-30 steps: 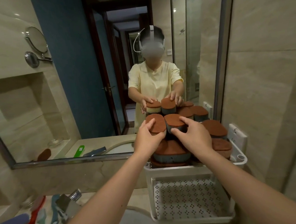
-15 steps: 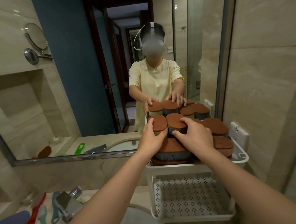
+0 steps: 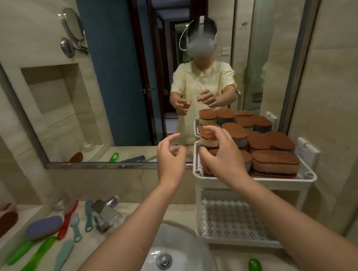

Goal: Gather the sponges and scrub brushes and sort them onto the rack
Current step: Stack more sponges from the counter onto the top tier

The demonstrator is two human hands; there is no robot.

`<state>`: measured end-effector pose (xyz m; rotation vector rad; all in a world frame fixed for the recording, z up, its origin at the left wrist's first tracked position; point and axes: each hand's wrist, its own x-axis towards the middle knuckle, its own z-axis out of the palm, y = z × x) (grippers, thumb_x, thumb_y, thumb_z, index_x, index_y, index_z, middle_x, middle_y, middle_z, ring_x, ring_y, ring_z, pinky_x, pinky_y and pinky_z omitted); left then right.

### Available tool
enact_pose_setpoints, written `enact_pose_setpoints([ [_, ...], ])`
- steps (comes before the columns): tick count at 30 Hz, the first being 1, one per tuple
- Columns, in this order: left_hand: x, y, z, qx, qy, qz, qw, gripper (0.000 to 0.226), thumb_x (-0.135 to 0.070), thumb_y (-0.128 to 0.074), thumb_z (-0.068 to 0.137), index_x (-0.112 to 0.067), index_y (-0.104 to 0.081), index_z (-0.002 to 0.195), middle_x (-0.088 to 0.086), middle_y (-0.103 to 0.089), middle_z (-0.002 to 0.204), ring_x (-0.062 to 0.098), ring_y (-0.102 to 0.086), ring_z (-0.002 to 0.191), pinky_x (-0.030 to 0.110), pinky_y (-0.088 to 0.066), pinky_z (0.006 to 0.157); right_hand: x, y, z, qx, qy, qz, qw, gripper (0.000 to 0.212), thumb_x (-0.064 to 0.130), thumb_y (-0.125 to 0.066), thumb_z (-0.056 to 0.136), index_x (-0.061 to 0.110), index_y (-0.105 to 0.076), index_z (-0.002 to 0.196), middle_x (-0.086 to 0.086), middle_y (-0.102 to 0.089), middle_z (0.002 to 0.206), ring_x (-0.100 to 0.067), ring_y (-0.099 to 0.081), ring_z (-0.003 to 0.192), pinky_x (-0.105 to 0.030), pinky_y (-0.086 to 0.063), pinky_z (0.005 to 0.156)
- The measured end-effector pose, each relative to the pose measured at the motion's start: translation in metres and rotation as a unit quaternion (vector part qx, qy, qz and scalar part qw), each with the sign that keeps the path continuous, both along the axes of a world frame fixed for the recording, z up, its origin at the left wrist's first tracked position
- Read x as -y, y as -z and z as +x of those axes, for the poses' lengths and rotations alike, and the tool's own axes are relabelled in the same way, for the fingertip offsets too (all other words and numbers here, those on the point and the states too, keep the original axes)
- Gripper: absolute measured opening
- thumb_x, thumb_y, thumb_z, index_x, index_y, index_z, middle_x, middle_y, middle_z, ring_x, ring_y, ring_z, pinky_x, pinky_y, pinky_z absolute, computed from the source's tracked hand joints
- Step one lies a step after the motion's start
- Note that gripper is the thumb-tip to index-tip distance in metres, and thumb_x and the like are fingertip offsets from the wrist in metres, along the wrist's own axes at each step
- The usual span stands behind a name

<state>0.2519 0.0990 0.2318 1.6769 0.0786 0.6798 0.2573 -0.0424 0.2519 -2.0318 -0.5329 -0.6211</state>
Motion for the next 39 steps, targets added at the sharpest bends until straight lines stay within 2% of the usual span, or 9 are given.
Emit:
enact_pose_setpoints([
  [8, -0.088, 0.041, -0.061, -0.039, -0.092, -0.054, 0.994, 0.042, -0.008, -0.056, 0.087, -0.037, -0.051, 0.118, -0.014, -0.057, 0.114, 0.01, -0.061, 0.084, 0.033, -0.055, 0.079, -0.098, 0.029, -0.033, -0.065, -0.108, 0.0, 0.992, 0.038, 0.013, -0.062, 0.082, 0.023, -0.058, 0.119, 0.007, -0.061, 0.111, -0.005, -0.057, 0.098, -0.026, -0.047, 0.088],
  [15, -0.189, 0.076, -0.096, -0.076, -0.173, -0.082, 0.979, 0.048, -0.001, -0.054, 0.084, -0.042, -0.05, 0.109, -0.009, -0.058, 0.114, 0.015, -0.062, 0.083, 0.02, -0.05, 0.066, -0.201, 0.064, -0.046, -0.115, -0.181, 0.001, 0.977, 0.036, 0.014, -0.06, 0.079, 0.029, -0.06, 0.112, 0.01, -0.061, 0.103, 0.002, -0.055, 0.09, -0.014, -0.041, 0.075],
  [19, -0.254, 0.09, -0.107, -0.09, -0.206, -0.085, 0.971, 0.042, 0.0, -0.055, 0.086, -0.03, -0.051, 0.116, 0.001, -0.058, 0.12, 0.008, -0.06, 0.091, 0.03, -0.051, 0.081, -0.268, 0.082, -0.045, -0.146, -0.211, -0.011, 0.966, 0.036, 0.017, -0.059, 0.079, 0.036, -0.057, 0.109, 0.013, -0.059, 0.103, 0.001, -0.056, 0.092, -0.016, -0.042, 0.074],
  [22, -0.307, 0.1, -0.115, -0.104, -0.221, -0.097, 0.965, 0.035, -0.008, -0.059, 0.09, -0.023, -0.052, 0.12, 0.002, -0.06, 0.122, 0.024, -0.063, 0.101, 0.04, -0.05, 0.088, -0.322, 0.096, -0.045, -0.17, -0.228, -0.027, 0.958, 0.034, 0.017, -0.059, 0.081, 0.036, -0.057, 0.11, 0.011, -0.06, 0.105, 0.0, -0.056, 0.093, -0.021, -0.045, 0.076],
  [25, -0.361, 0.11, -0.122, -0.116, -0.244, -0.079, 0.959, 0.036, -0.008, -0.061, 0.086, -0.028, -0.052, 0.115, -0.004, -0.06, 0.115, 0.01, -0.062, 0.082, 0.027, -0.05, 0.074, -0.375, 0.112, -0.048, -0.183, -0.252, -0.047, 0.949, 0.032, 0.019, -0.059, 0.081, 0.043, -0.055, 0.102, 0.014, -0.061, 0.104, 0.004, -0.056, 0.094, -0.022, -0.047, 0.08],
  [27, -0.396, 0.119, -0.124, -0.134, -0.256, -0.068, 0.955, 0.039, -0.004, -0.059, 0.084, -0.029, -0.051, 0.114, -0.006, -0.059, 0.115, 0.007, -0.06, 0.085, 0.019, -0.046, 0.075, -0.411, 0.124, -0.047, -0.184, -0.263, -0.06, 0.945, 0.031, 0.02, -0.06, 0.08, 0.045, -0.055, 0.097, 0.02, -0.06, 0.099, 0.007, -0.055, 0.092, -0.02, -0.046, 0.079],
  [30, -0.444, 0.135, -0.127, -0.167, -0.272, -0.044, 0.947, 0.038, -0.003, -0.057, 0.085, -0.025, -0.053, 0.115, -0.006, -0.057, 0.119, 0.013, -0.06, 0.092, 0.03, -0.049, 0.084, -0.458, 0.144, -0.041, -0.206, -0.262, -0.089, 0.939, 0.031, 0.019, -0.062, 0.079, 0.027, -0.062, 0.109, 0.01, -0.063, 0.101, -0.003, -0.058, 0.092, -0.031, -0.049, 0.083],
  [34, -0.495, 0.154, -0.13, -0.195, -0.29, 0.0, 0.937, 0.035, -0.003, -0.057, 0.081, -0.021, -0.058, 0.112, -0.016, -0.051, 0.121, -0.01, -0.054, 0.091, 0.033, -0.05, 0.088, -0.507, 0.174, -0.038, -0.246, -0.272, -0.127, 0.922, 0.044, 0.017, -0.063, 0.076, 0.019, -0.059, 0.12, -0.002, -0.062, 0.11, -0.017, -0.061, 0.096, -0.037, -0.053, 0.082],
  [39, -0.541, 0.169, -0.127, -0.252, -0.305, 0.044, 0.917, 0.037, -0.004, -0.057, 0.08, -0.023, -0.061, 0.111, 0.002, -0.054, 0.127, 0.015, -0.058, 0.111, 0.037, -0.046, 0.098, -0.551, 0.207, -0.028, -0.269, -0.288, -0.182, 0.901, 0.049, 0.019, -0.066, 0.078, 0.014, -0.057, 0.126, -0.006, -0.062, 0.12, -0.023, -0.057, 0.112, -0.031, -0.045, 0.091],
])
